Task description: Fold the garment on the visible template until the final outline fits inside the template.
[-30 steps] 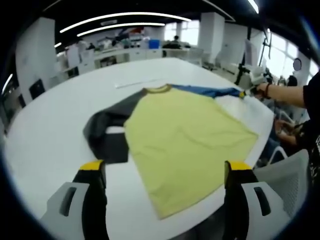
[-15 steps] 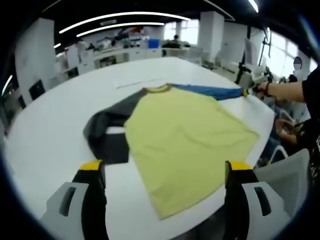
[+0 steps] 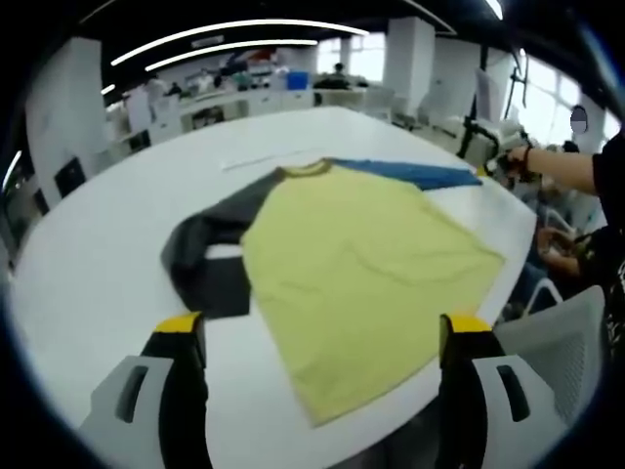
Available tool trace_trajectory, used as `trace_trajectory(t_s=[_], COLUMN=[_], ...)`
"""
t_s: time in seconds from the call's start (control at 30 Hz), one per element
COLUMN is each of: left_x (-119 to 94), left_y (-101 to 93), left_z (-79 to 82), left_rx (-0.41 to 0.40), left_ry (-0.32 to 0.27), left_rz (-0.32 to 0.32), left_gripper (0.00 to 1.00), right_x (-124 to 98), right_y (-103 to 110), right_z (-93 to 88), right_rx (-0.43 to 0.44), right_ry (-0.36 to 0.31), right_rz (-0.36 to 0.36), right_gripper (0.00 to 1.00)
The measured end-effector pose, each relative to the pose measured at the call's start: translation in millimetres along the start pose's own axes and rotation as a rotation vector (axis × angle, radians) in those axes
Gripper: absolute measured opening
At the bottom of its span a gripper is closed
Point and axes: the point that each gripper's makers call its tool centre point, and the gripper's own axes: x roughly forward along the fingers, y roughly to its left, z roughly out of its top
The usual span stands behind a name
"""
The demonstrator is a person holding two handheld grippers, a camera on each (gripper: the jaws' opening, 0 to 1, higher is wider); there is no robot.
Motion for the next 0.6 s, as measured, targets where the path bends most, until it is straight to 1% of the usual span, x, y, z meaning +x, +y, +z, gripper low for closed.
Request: trace_trajectory(t_s=[0.07,0.23,0.3,0.43,0.47,0.6], left_x=[0.2,0.0,-1.1,-2.3,-2.3,-2.6], left_y=[-0.8,-0.5,0.6,3.9,4.6,6.3], left_z=[0.5,3.4,5.4,5.4,5.0,3.5], left_rx=[-0.001,0.002,0.0,-0.001,-0.002,-0.008], left_ry=[-0.003,-0.011,-0.02,-0.022,-0.021,-0.017], left_rz=[-0.002,0.002,0.005,0.014,0.016,0.019], left_gripper=[0.96,0.96,0.96,0.96,0.96,0.95], right_x=[0.8,11.6,15.9,20.4,20.0,20.9], right_y=[-0.8,1.0,-3.4,-2.5,-1.5,-0.5], right_z=[-0.8,-13.7,-16.8,-22.6,-21.2,-19.9], right_rx=[0.0,0.017,0.015,0.041,0.056,0.069], right_ry=[0.003,0.031,0.038,0.057,0.046,0.042], right_rz=[-0.01,-0.023,-0.042,-0.033,-0.031,-0.035], right_gripper=[0.26,0.25,0.24,0.2,0.19,0.15])
